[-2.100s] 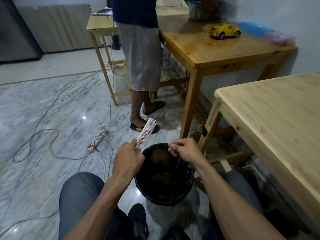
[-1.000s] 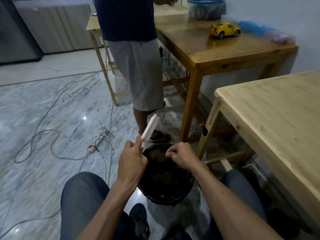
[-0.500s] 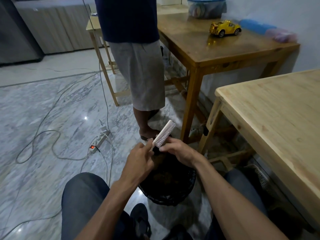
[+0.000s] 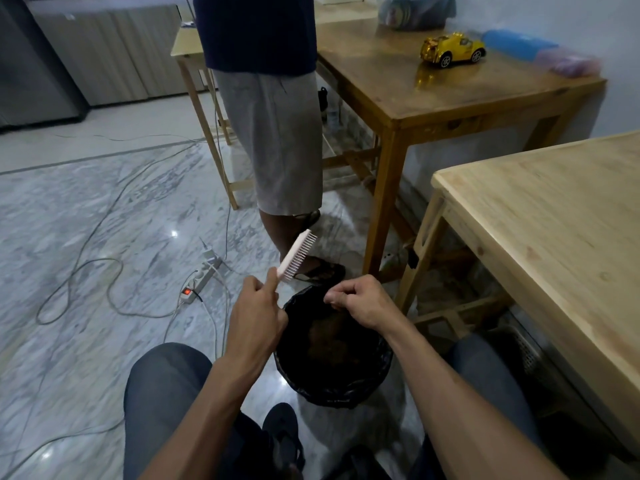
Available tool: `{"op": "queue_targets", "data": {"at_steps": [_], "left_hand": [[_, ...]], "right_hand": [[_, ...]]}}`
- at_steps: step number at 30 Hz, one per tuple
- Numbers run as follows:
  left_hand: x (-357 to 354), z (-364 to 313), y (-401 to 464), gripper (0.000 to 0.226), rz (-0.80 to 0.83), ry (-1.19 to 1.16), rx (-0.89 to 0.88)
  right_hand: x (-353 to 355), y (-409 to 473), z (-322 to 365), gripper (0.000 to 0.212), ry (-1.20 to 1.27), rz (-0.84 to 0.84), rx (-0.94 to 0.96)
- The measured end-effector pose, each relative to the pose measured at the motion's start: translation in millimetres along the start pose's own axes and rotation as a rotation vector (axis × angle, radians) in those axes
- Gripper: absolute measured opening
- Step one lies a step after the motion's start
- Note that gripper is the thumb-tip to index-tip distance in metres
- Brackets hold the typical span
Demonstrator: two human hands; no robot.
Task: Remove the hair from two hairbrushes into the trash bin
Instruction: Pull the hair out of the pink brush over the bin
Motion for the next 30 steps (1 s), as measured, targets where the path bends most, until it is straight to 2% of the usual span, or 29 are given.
{"op": "queue_targets", "data": {"at_steps": [3,5,7,11,14,16,18,20,22,24,28,30], "left_hand": [[6.0,4.6,2.0,0.054,-0.033,-0.010,0.012],[6.0,2.2,2.7,0.052,-0.047,-0.020,0.009],[3.6,-3.2,2.7,0.049,-0.041,-0.035,0.003],[-4.4,-9.0,0.9,0.044,-0.011,-0.104,0.010],[-10.5,-10.2,2.8,0.046,0.024,-0.141,-0.022],[-12.2,-15.0,4.7,0.050,0.057,-0.196,-0.075],[-10.1,-21.0,5.4,0.058,0.074,-0.241,-0.131],[-6.6,-23.6,6.0,0.061,0.077,-0.267,-0.144],[-2.3,-19.5,8.5,0.059,0.062,-0.263,-0.121],[2.5,-11.1,10.5,0.058,0.053,-0.235,-0.067],[12.5,1.1,7.9,0.059,-0.010,-0.208,0.026],[14.6,1.9,6.7,0.054,-0.054,-0.222,0.046]], "right_hand": [[7.9,3.2,-12.9,0.010,0.007,-0.094,-0.085],[5.4,5.4,-19.5,0.015,-0.036,-0.090,-0.127],[-3.9,5.5,-21.9,0.024,-0.124,0.016,-0.181],[-10.7,3.0,-18.5,0.064,-0.320,0.189,-0.279],[-14.5,1.1,-4.4,0.084,-0.218,0.233,-0.160],[-21.4,-0.5,4.1,0.089,-0.096,0.303,-0.046],[-31.0,-2.6,10.1,0.078,0.044,0.400,0.032],[-35.5,-5.8,13.8,0.044,0.184,0.441,0.067],[-35.4,-6.0,12.6,0.016,0.267,0.392,0.067],[-30.6,-1.3,4.2,0.021,0.293,0.280,-0.004],[-9.2,8.1,-25.9,0.028,0.242,-0.062,-0.220],[-5.7,9.6,-38.3,0.025,0.206,-0.104,-0.278]]}}
Point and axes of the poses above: each hand's wrist, its own y-axis towards the middle knuckle, its own x-axis out of the back of the hand, z = x × y, the point moved 5 cm from there along y, towards the middle knuckle, and after that the axes turned 10 degrees about -x, right-handed, at the moved point
